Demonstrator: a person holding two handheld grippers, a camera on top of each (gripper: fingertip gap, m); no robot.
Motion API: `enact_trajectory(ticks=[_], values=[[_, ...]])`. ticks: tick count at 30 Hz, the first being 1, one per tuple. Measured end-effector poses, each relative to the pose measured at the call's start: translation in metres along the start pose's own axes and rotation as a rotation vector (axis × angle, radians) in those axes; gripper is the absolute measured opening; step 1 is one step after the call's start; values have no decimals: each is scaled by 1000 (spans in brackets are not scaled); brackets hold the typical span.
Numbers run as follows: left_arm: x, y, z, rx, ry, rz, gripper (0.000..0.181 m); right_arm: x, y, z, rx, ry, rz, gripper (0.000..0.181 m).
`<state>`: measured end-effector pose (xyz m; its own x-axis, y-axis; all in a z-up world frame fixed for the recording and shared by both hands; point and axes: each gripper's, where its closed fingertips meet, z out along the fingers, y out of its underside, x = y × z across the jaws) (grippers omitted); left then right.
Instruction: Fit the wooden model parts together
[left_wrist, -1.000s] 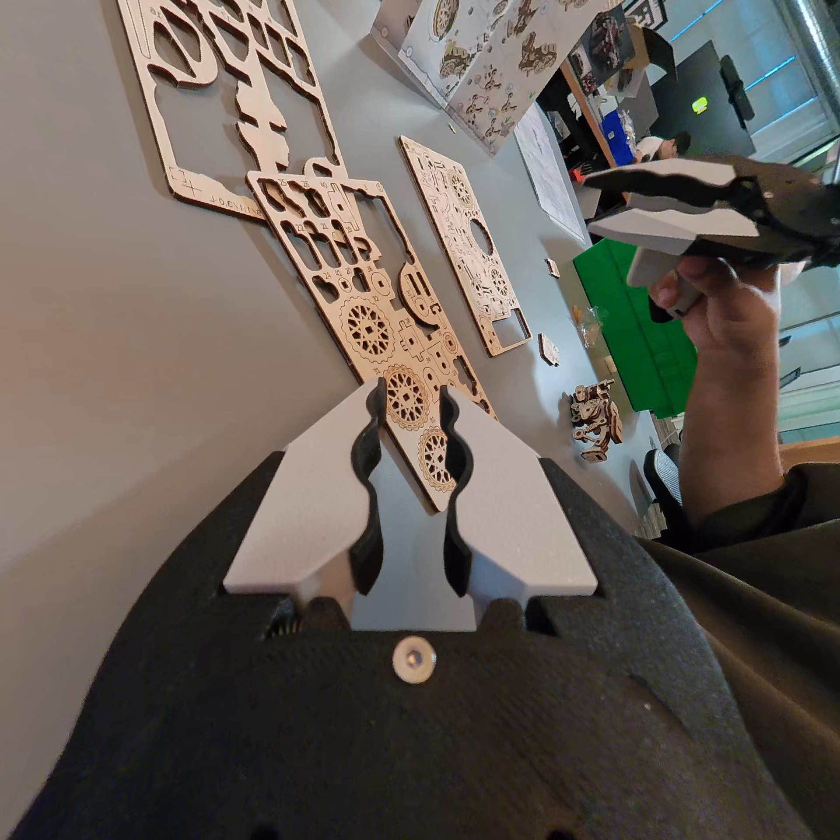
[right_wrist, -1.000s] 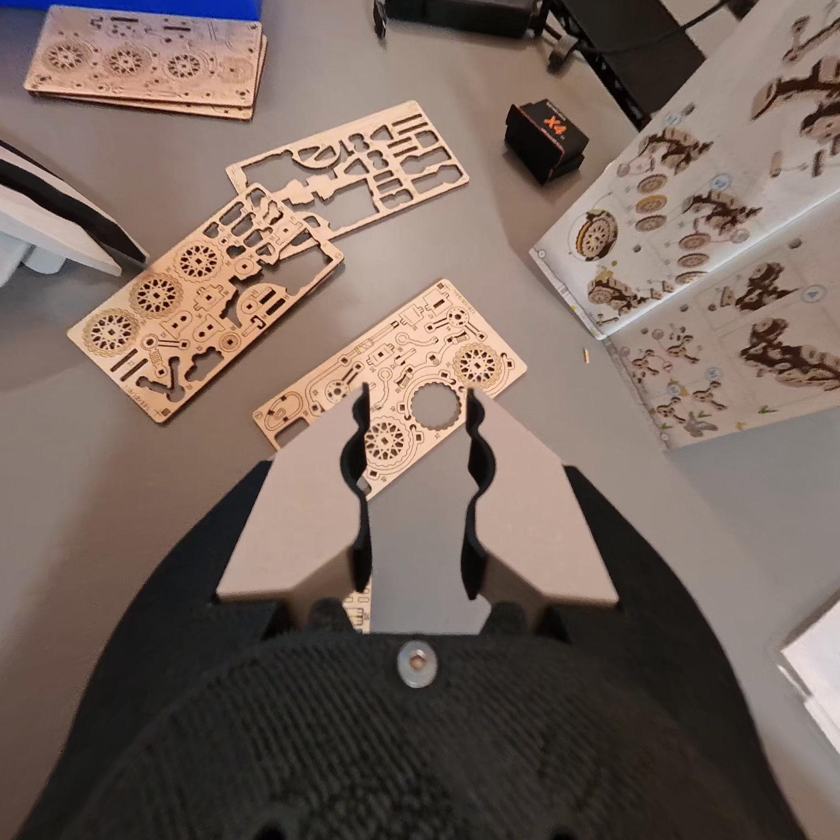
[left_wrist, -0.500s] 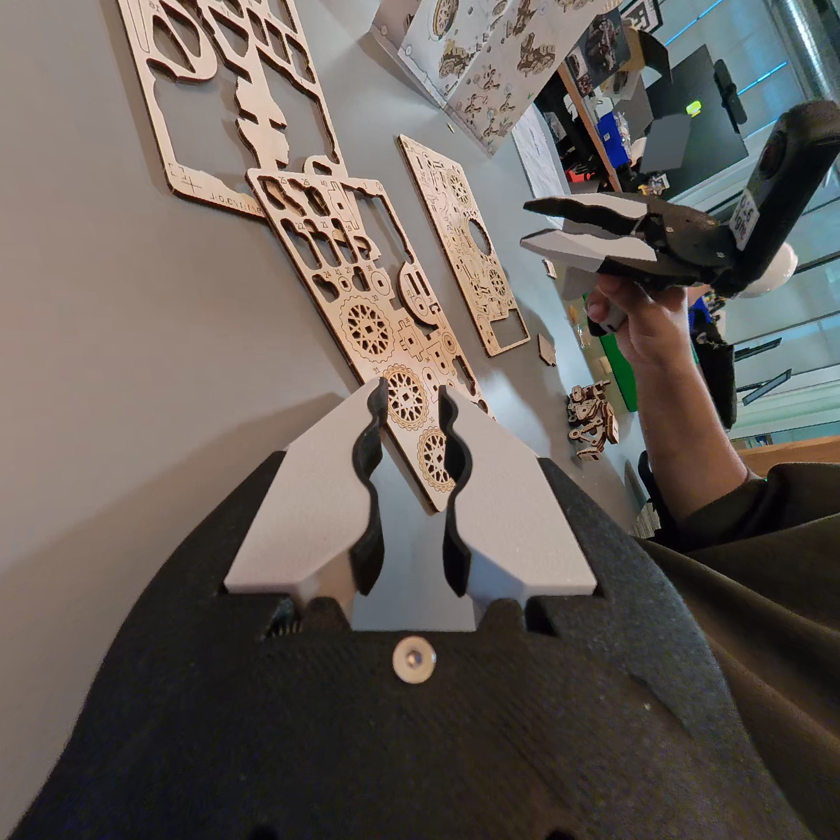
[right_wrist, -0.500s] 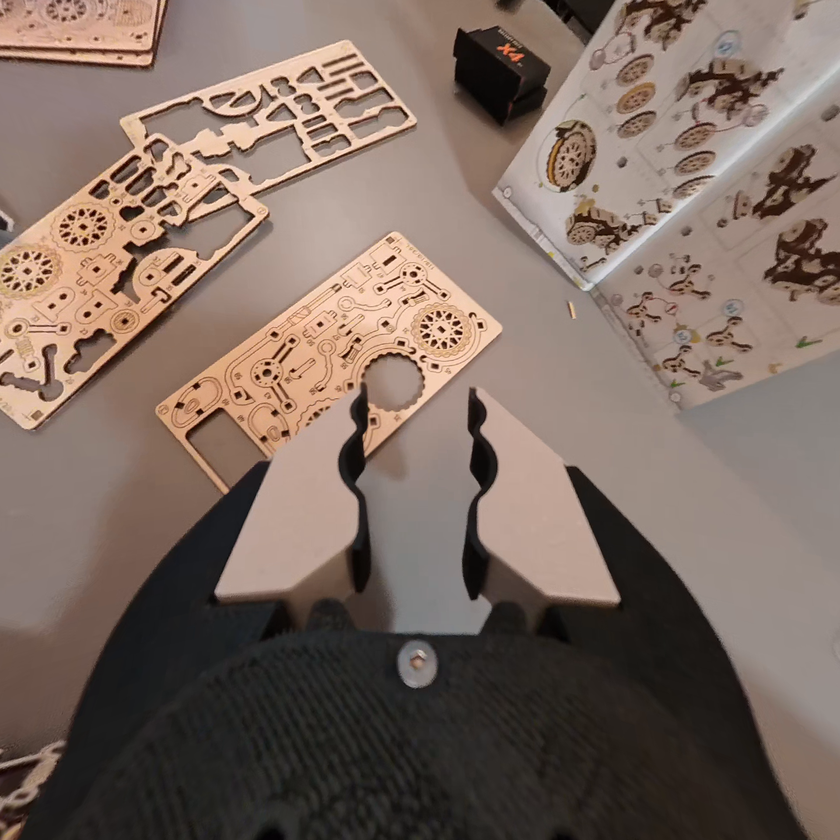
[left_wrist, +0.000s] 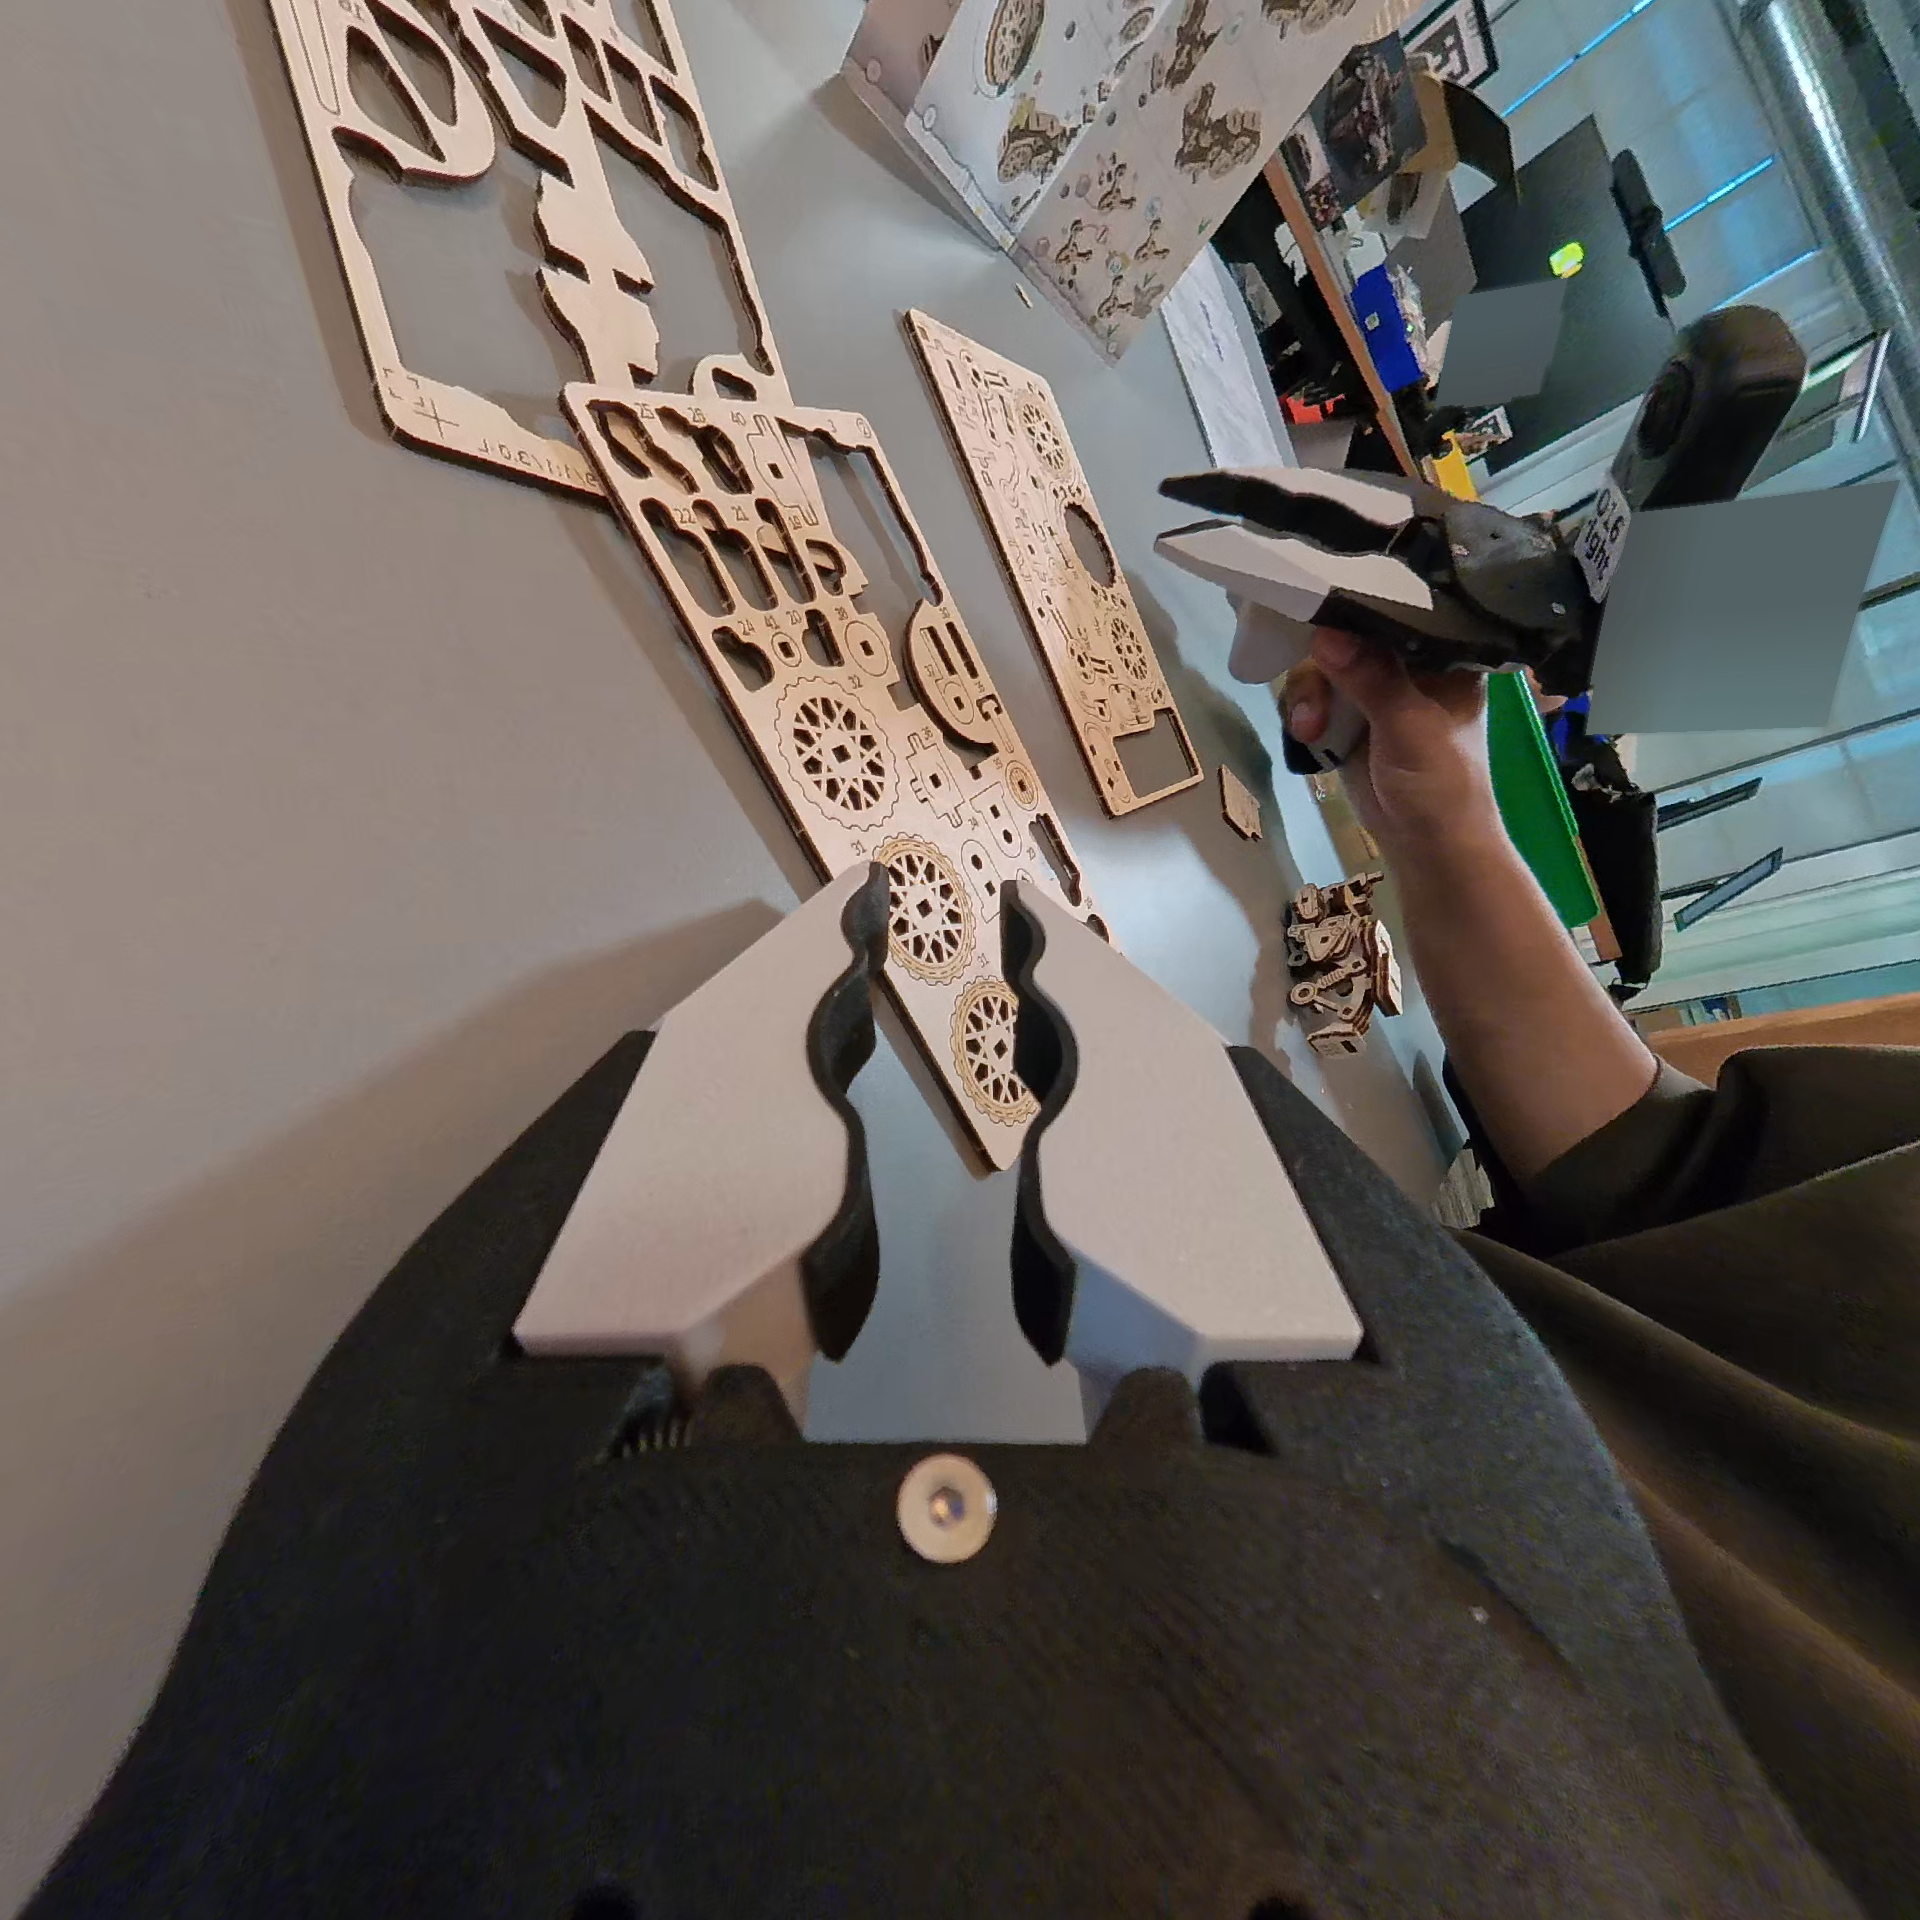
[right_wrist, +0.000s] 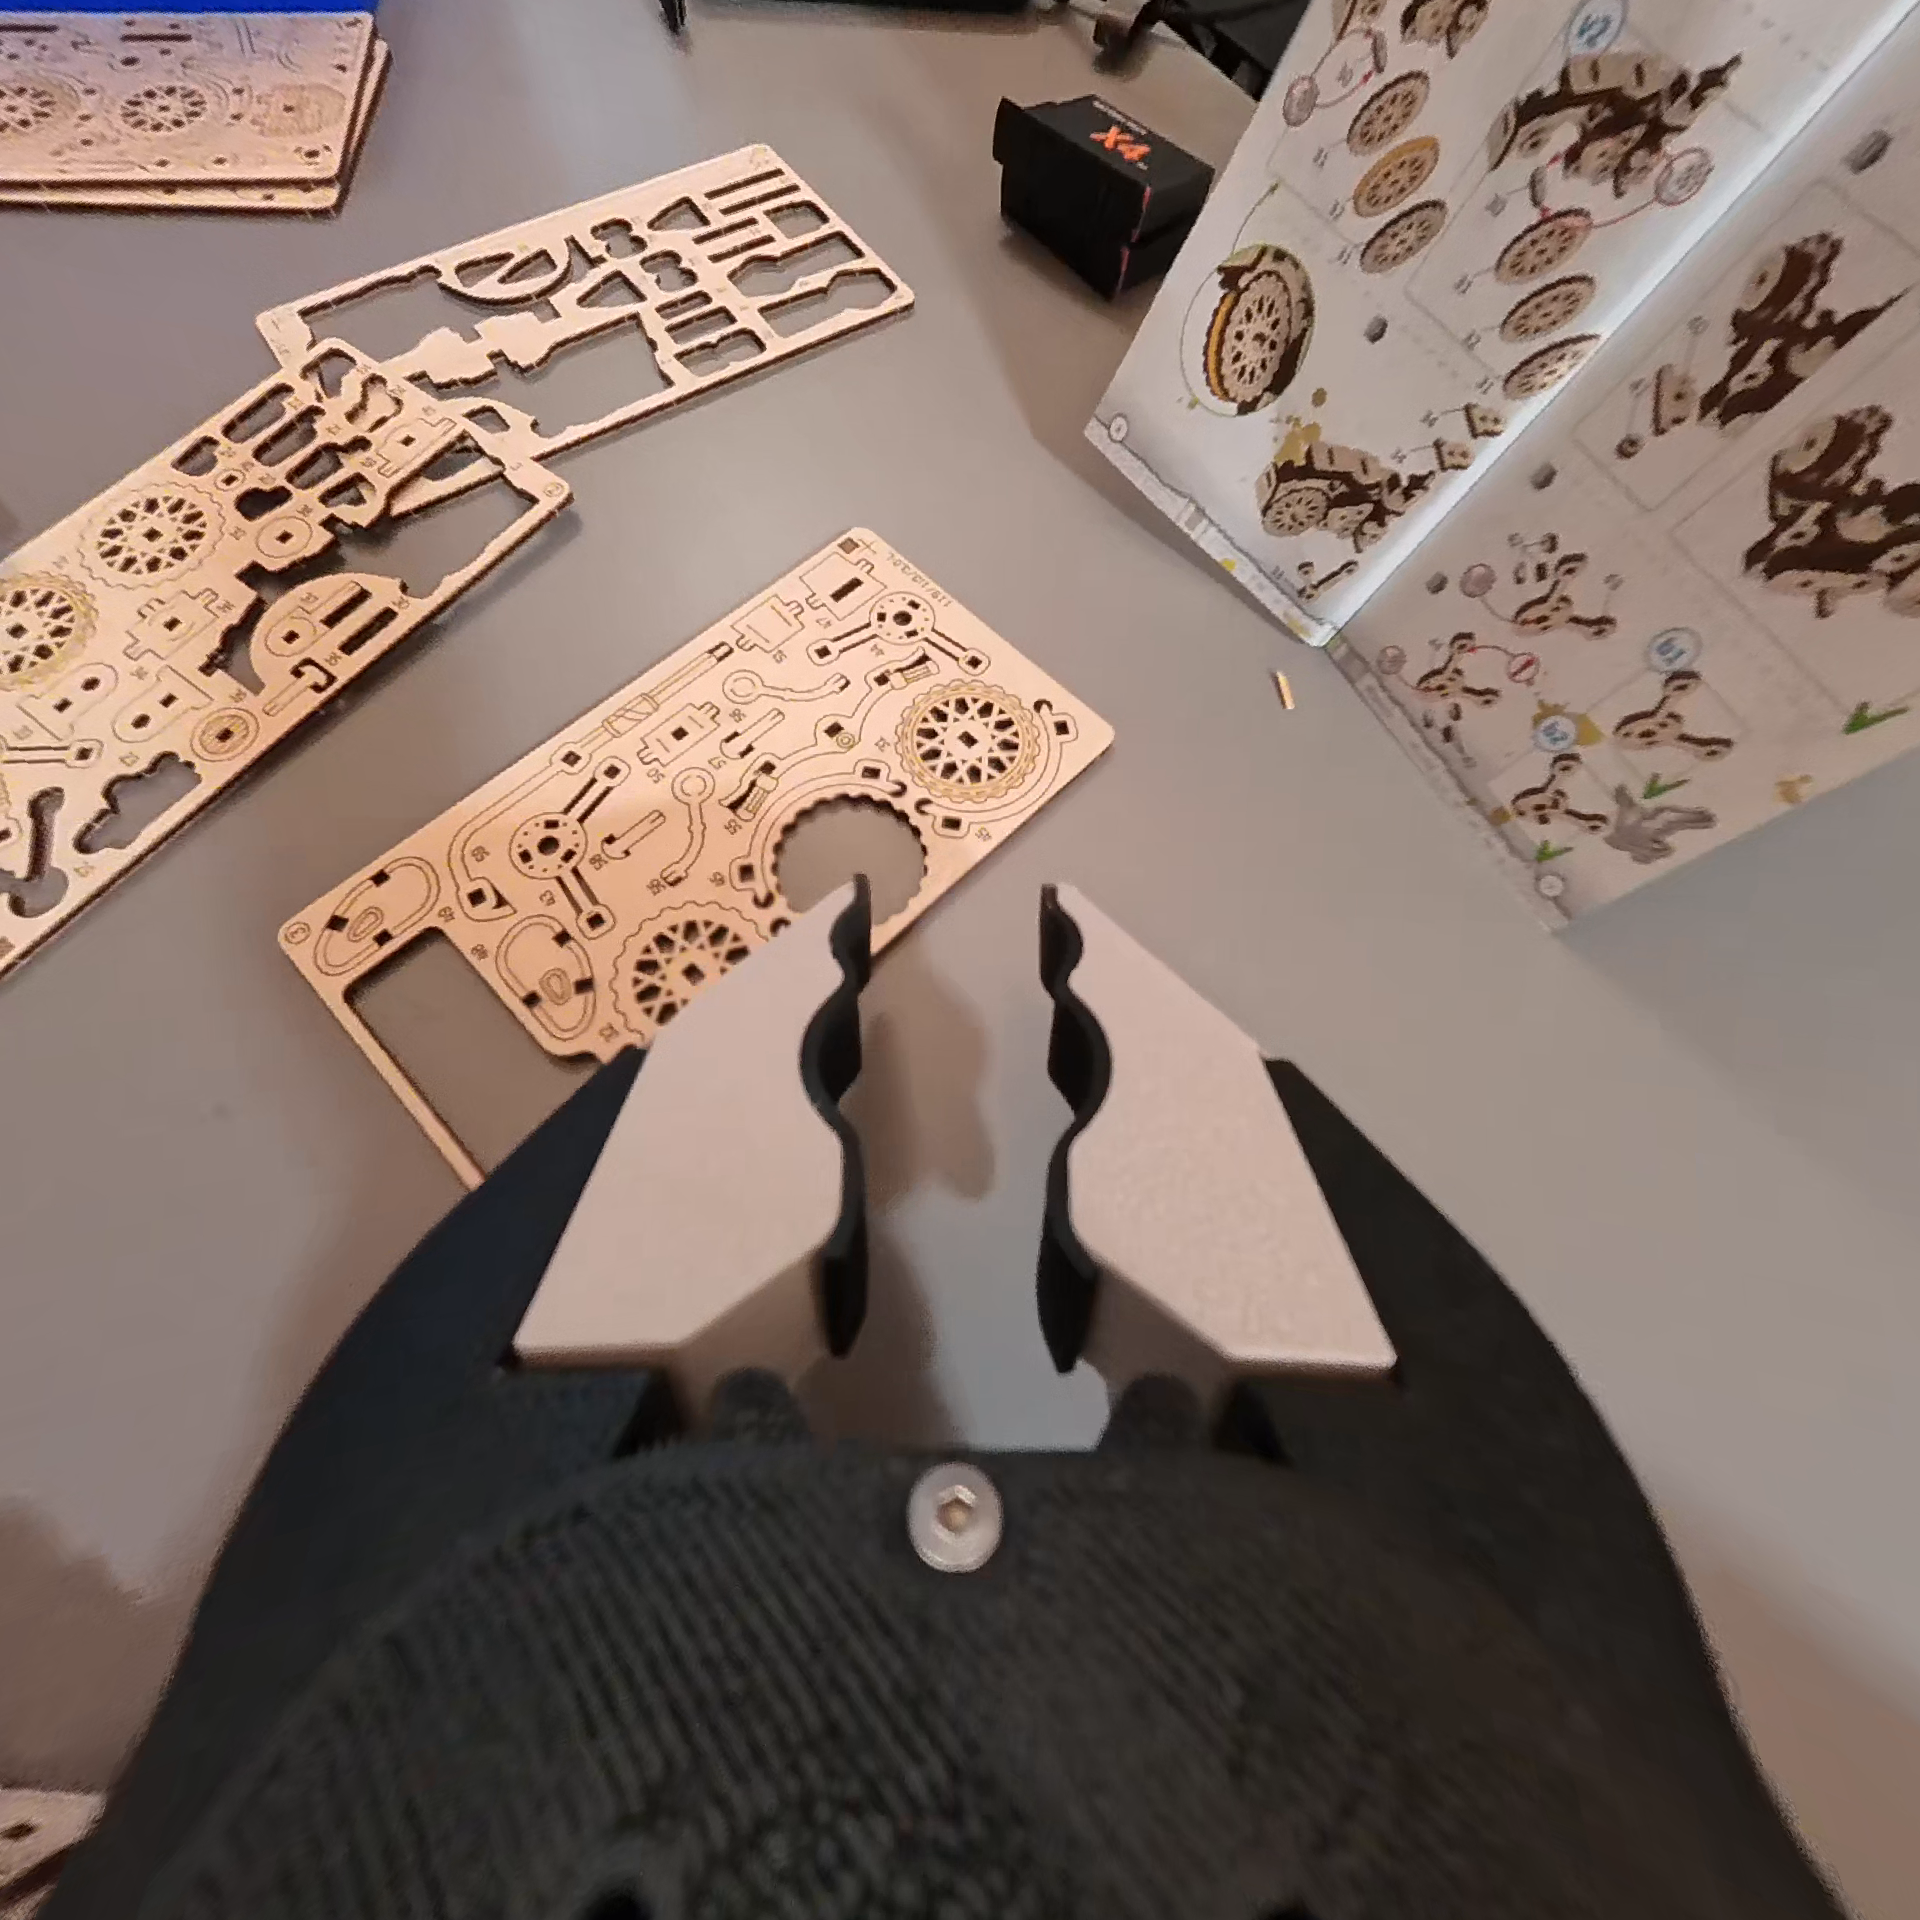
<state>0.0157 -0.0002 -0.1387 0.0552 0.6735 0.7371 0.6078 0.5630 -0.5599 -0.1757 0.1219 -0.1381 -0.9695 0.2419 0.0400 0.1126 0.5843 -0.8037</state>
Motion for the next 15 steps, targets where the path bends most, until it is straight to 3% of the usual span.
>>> enact_trajectory(ticks=[15], values=[[0, -1, 0, 3, 10, -10, 20, 3, 6, 4, -5, -27, 59, 30]])
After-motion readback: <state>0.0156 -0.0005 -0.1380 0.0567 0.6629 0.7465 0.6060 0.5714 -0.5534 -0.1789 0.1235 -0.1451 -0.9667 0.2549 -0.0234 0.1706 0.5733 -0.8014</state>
